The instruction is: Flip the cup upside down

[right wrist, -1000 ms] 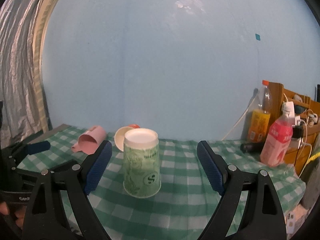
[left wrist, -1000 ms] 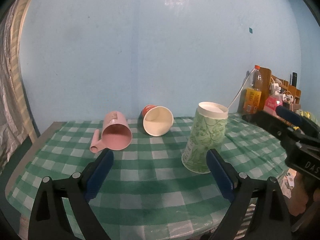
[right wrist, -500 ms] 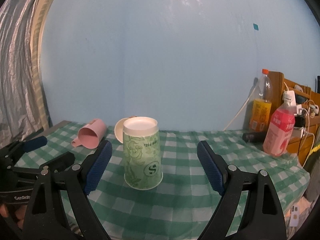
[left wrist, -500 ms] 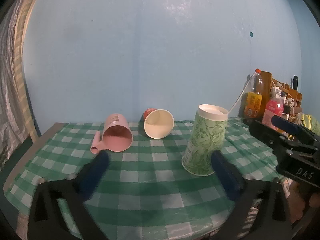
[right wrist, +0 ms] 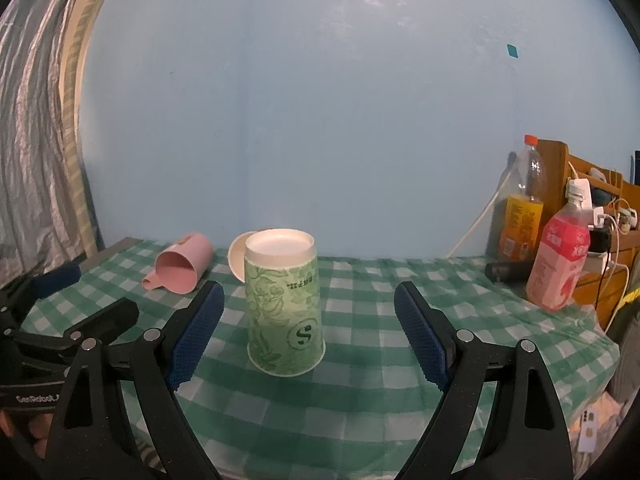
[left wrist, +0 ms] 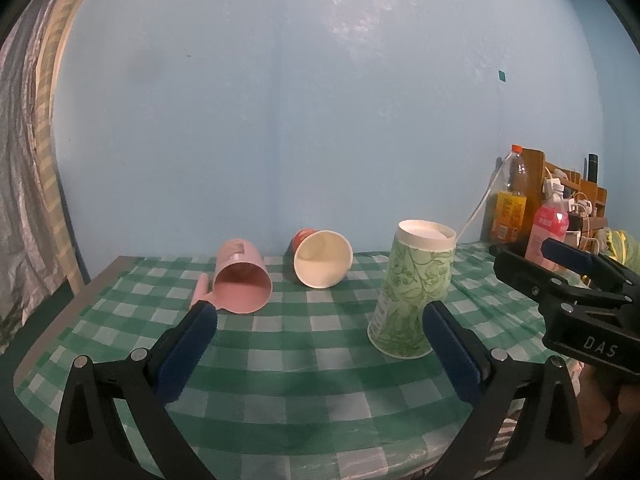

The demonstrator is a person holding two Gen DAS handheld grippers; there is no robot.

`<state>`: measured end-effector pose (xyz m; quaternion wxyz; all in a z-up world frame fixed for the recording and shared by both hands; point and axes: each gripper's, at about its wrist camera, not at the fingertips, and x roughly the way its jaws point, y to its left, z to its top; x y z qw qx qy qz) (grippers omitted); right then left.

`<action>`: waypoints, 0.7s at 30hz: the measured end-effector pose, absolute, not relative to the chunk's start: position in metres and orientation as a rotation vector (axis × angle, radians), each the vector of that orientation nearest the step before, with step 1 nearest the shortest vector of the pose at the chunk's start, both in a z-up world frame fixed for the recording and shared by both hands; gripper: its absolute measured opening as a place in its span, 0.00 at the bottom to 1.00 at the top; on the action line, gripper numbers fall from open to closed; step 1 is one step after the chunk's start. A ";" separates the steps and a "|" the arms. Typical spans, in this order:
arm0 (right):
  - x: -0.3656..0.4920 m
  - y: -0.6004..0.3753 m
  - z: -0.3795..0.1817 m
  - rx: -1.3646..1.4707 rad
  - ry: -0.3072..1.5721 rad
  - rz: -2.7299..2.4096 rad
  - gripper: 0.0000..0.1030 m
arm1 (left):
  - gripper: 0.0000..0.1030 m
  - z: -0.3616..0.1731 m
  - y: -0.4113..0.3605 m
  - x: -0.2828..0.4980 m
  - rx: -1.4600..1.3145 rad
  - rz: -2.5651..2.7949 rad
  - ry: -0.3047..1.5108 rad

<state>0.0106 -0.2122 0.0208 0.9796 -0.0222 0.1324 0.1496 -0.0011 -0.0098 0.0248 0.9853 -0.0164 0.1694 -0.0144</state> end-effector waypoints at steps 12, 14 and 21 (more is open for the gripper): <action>0.011 -0.212 0.019 -0.043 0.284 0.304 0.84 | 1.00 0.026 -0.005 -0.001 -0.038 -0.024 0.348; 0.011 -0.212 0.019 -0.044 0.284 0.305 0.84 | 1.00 0.025 -0.006 -0.001 -0.031 -0.023 0.350; 0.012 -0.210 0.017 -0.043 0.296 0.304 0.84 | 1.00 0.022 -0.008 0.003 -0.012 -0.002 0.377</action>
